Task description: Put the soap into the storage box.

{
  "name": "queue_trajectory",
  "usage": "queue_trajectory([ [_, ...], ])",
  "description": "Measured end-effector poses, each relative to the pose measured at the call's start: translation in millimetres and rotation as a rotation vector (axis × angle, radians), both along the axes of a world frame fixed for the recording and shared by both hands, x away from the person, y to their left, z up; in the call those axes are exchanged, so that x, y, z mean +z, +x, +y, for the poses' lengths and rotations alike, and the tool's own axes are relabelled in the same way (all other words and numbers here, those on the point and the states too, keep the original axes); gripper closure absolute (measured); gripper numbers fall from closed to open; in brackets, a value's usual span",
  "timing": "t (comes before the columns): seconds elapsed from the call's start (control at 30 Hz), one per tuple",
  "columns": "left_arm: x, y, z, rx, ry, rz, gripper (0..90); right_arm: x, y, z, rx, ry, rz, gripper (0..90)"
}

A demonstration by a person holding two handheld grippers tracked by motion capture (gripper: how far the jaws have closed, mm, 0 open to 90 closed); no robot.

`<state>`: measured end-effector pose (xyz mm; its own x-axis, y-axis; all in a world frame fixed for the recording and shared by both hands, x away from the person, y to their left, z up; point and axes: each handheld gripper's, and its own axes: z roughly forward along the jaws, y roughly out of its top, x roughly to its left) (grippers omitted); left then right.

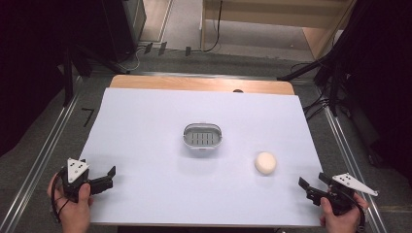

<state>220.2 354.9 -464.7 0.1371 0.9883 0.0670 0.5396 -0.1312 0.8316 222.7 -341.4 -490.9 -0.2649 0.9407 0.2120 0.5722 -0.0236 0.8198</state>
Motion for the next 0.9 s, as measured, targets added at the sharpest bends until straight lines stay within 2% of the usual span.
queue_trajectory([
  [0.2,0.2,-1.0,0.3,-0.001,0.000,-0.008,0.0,0.4,0.3,1.2,-0.004,-0.009,-0.003,17.1],
  [0.37,0.0,0.0,-0.1,0.000,0.002,-0.002,0.0,3.5,0.3,4.3,-0.005,-0.039,-0.019,19.3],
  [0.53,0.0,0.4,-0.5,0.001,0.006,0.003,0.0,5.8,2.6,3.4,-0.009,-0.028,-0.002,21.2],
  [0.73,0.0,0.1,-0.5,-0.001,0.006,0.000,0.0,7.9,9.0,16.0,0.005,-0.104,0.015,24.4],
  [0.9,0.0,0.0,0.0,-0.001,0.000,-0.001,0.0,13.2,14.3,26.6,0.044,-0.106,0.027,24.7],
])
